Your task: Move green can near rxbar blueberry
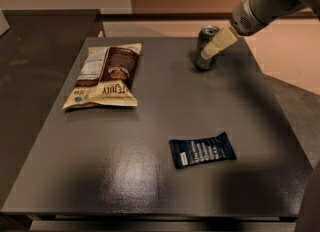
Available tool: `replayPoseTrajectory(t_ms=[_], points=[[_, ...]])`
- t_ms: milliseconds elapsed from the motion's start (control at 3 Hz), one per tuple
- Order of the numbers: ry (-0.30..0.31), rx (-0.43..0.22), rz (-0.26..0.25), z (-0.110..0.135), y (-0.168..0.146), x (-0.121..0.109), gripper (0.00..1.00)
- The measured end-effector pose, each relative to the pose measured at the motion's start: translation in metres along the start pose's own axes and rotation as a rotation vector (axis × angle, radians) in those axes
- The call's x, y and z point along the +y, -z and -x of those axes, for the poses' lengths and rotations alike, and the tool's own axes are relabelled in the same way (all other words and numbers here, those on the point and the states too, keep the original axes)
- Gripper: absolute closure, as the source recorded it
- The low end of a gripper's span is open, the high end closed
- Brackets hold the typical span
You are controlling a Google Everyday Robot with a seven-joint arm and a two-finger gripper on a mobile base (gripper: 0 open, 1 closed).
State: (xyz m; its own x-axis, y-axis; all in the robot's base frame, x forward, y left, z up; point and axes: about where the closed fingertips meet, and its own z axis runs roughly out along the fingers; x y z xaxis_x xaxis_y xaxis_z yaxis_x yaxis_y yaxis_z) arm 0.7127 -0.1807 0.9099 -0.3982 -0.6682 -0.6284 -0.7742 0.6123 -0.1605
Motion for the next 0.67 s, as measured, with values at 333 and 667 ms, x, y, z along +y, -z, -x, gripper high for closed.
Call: replayPoseTrajectory(t_ms=[333, 667], points=[[-0.027, -0.021, 0.025, 0.0077, -0.0093, -0.0028, 0.16], [-0.051, -0.054, 0.067, 0.0149, -0.0132, -0.0012, 0.62]])
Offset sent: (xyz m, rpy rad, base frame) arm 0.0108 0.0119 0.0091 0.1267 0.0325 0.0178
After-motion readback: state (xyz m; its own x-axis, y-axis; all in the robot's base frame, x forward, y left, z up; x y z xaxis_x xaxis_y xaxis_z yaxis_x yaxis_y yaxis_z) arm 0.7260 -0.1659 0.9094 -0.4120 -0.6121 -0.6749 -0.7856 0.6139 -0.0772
